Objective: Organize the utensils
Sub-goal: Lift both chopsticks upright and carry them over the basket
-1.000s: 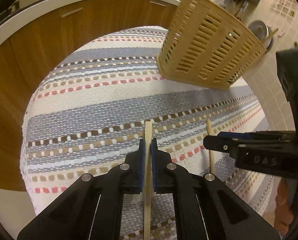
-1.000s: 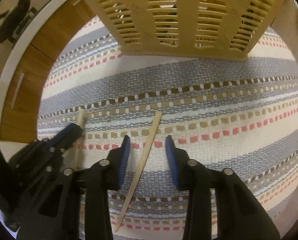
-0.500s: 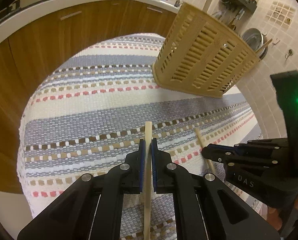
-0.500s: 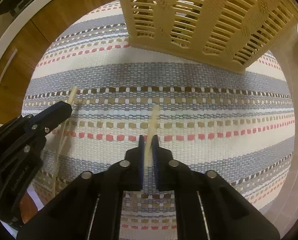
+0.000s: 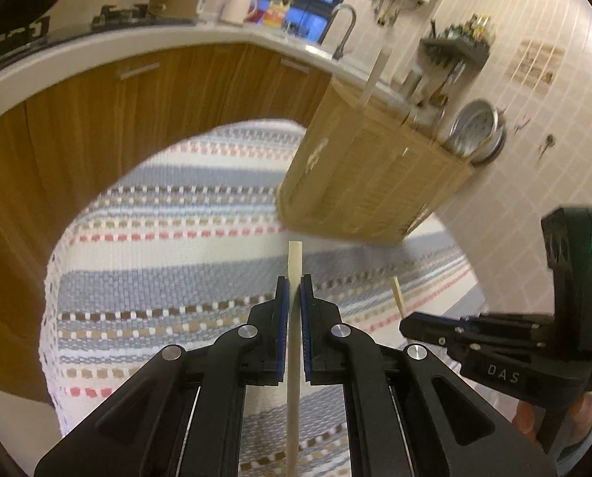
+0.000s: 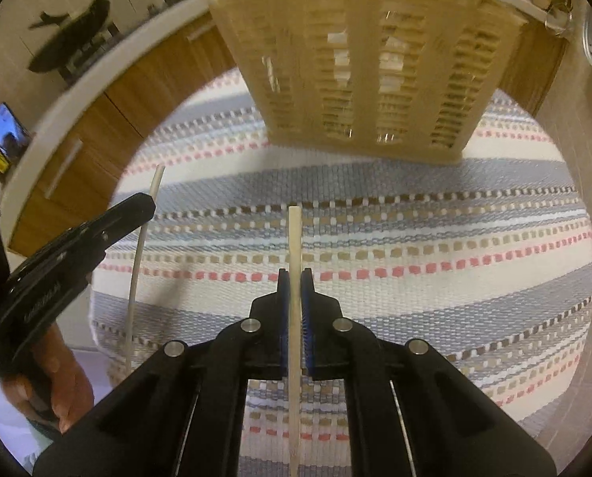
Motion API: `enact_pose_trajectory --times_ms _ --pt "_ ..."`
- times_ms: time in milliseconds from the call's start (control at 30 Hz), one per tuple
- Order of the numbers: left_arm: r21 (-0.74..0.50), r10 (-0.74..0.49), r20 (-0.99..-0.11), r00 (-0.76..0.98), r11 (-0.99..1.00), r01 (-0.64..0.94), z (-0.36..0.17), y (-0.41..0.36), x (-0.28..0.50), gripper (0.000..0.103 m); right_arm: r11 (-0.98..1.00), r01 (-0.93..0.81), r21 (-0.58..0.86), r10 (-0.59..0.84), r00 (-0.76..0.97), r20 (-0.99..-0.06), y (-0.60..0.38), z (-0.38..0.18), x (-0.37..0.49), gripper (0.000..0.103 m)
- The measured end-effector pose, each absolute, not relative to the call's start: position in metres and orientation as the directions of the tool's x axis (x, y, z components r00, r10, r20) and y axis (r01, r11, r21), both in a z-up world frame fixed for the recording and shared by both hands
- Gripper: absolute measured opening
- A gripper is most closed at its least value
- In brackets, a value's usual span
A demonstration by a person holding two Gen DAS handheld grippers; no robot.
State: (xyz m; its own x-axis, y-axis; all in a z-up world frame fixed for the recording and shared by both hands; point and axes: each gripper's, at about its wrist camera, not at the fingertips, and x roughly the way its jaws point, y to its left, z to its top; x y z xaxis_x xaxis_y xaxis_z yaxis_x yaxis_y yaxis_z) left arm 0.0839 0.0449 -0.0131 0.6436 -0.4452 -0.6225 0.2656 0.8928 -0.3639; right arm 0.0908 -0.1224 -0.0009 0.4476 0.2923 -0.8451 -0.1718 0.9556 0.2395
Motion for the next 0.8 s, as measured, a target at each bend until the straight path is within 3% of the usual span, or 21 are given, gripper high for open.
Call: enact_pose_trajectory --times_ms 333,600,800 --pt "-0.421 -0.489 -0.45 0.747 0.854 0.306 0.042 0.055 0.06 0.004 0.933 -0.208 0.295 0.359 0.628 -0.691 -0.16 0.063 0.057 0.004" --pt "-0.413 -0.481 -0.241 0.843 0.836 0.36 0.108 0.047 0.045 0.004 0.934 -0.254 0.25 0.348 0.803 -0.484 -0.174 0.127 0.042 0.004" --pt "-0.356 -0.45 -0.088 0.889 0.847 0.394 0.153 0.029 0.045 0.004 0.931 -0.249 0.269 0.34 0.86 -0.38 -0.193 0.161 0.058 0.004"
